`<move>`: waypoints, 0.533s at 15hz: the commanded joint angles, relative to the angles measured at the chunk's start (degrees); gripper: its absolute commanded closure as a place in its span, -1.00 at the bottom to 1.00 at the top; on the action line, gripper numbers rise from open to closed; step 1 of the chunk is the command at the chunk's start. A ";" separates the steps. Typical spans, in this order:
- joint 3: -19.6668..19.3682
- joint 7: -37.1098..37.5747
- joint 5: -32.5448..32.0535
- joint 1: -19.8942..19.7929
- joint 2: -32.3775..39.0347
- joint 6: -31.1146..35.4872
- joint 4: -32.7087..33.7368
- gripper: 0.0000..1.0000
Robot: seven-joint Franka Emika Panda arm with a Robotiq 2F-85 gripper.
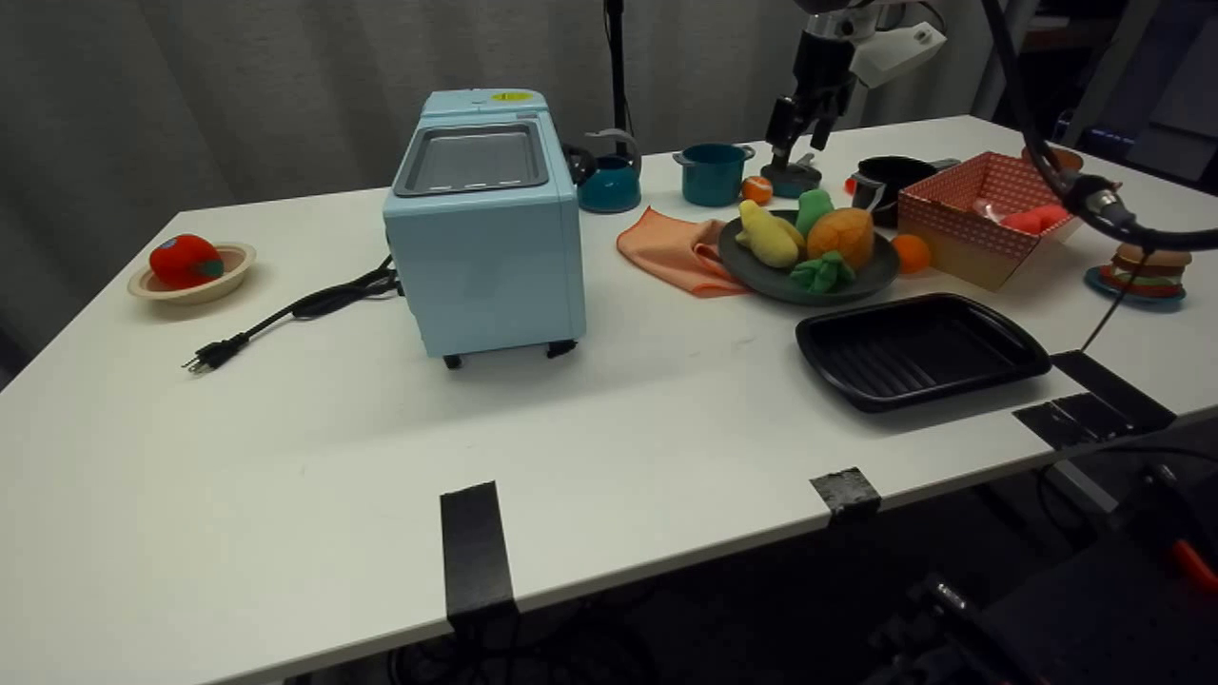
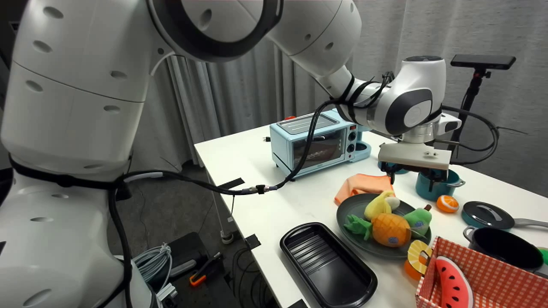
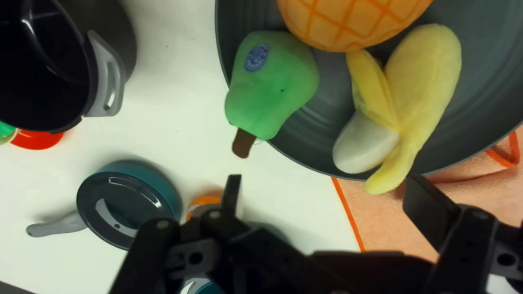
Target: Take the stuffed fruits from the basket and the tray and put them on the plate
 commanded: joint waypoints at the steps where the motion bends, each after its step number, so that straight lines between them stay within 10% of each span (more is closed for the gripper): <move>1: 0.84 0.36 -0.04 -0.92 -4.30 0.39 -3.91 -1.00; 8: 0.63 -0.10 0.95 -1.44 -10.03 1.18 -8.03 -1.00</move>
